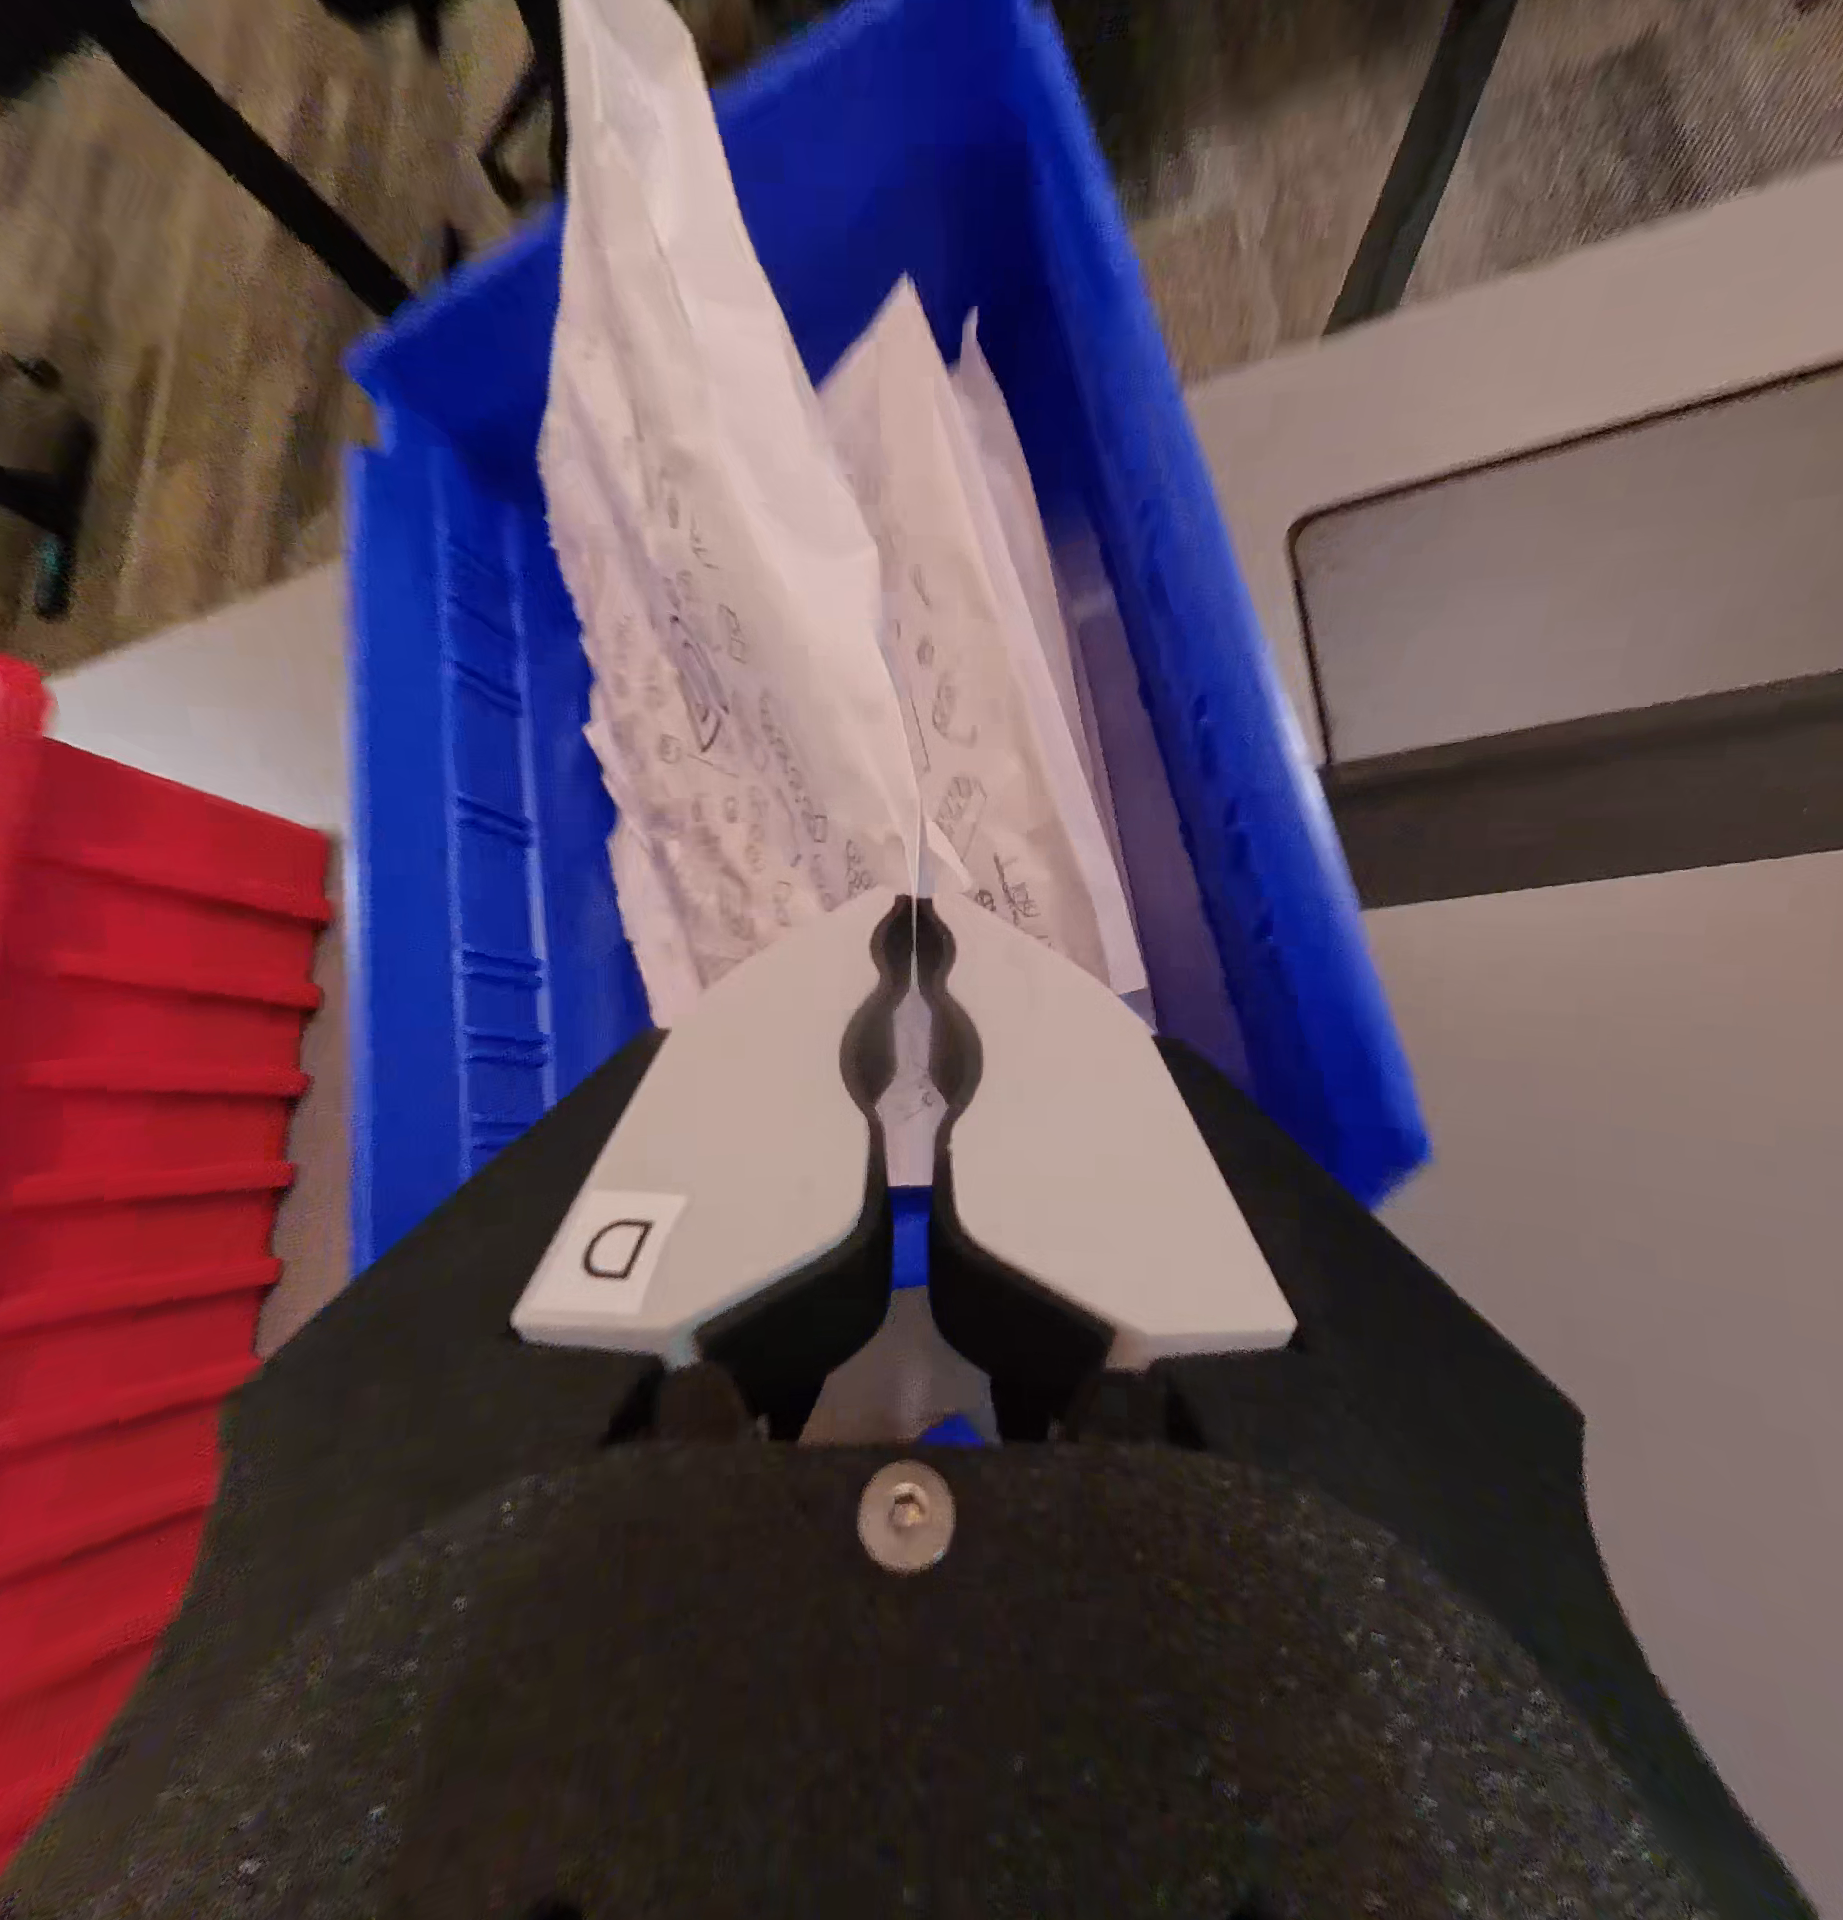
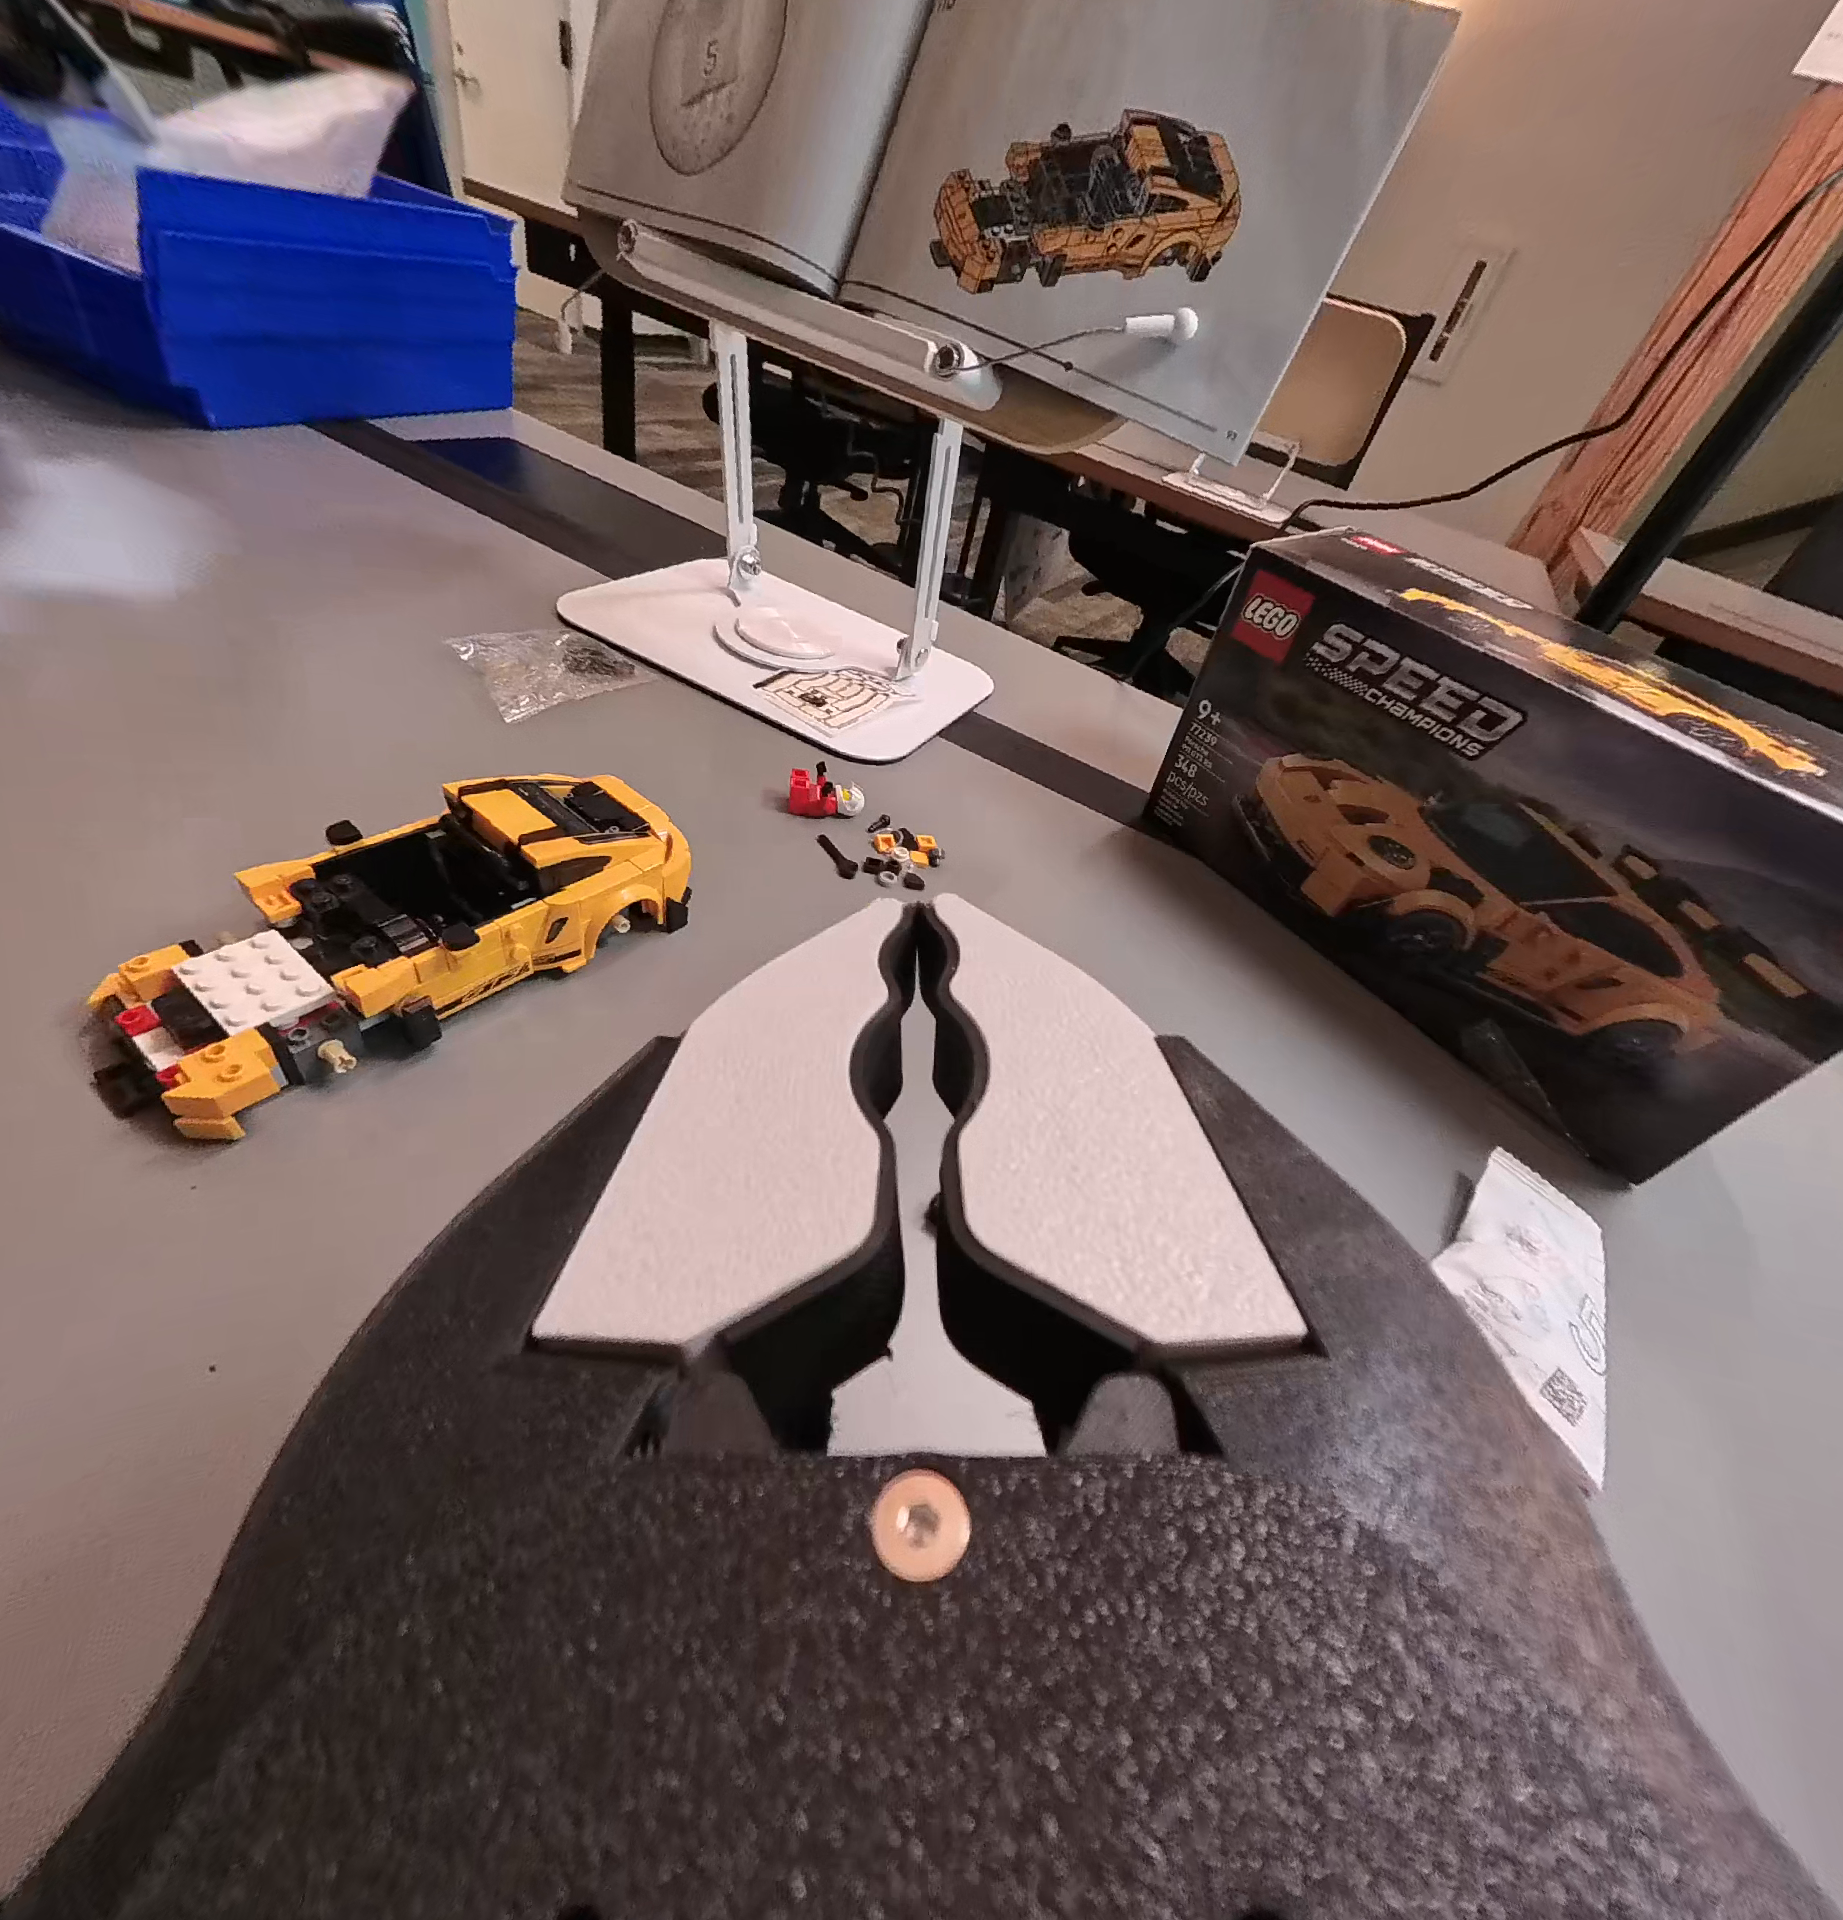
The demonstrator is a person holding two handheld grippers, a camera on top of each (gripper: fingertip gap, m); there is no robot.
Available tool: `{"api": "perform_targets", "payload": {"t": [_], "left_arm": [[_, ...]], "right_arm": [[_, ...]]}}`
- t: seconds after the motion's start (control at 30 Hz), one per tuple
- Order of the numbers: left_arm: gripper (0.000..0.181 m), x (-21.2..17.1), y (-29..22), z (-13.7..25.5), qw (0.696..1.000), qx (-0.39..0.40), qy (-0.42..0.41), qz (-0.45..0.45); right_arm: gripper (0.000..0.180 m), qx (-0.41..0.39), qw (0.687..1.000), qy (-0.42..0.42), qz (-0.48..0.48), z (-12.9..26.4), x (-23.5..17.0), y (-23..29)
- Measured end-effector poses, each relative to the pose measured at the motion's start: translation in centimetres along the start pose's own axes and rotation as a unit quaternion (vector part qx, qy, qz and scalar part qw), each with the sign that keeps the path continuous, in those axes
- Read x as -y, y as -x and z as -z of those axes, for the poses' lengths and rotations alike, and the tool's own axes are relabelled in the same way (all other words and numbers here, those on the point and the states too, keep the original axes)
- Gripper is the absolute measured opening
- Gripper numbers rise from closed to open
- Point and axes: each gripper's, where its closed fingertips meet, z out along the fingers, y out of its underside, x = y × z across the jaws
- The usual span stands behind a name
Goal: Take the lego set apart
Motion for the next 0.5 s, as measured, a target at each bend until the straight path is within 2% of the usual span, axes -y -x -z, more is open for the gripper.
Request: {"api": "perform_targets", "payload": {"t": [0.13,0.23,0.4,0.5], "left_arm": [[0.000,3.5,-0.9,7.1,0.994,-0.003,-0.110,-0.016],[0.001,5.4,-4.6,14.1,0.976,-0.005,-0.203,-0.077],[0.000,4.7,-15.5,25.1,0.913,0.018,-0.337,-0.228],[0.000,2.2,-23.5,30.1,0.865,0.017,-0.397,-0.305]], "right_arm": [[0.000,0.011,1.000,-0.015,0.008,0.3,0.7,0.7],[0.000,0.033,0.999,-0.028,0.007,0.5,1.6,1.7],[0.008,0.102,0.994,-0.041,-0.003,0.2,3.7,4.8],[0.025,0.163,0.985,-0.051,-0.034,0.0,6.3,6.9]]}}
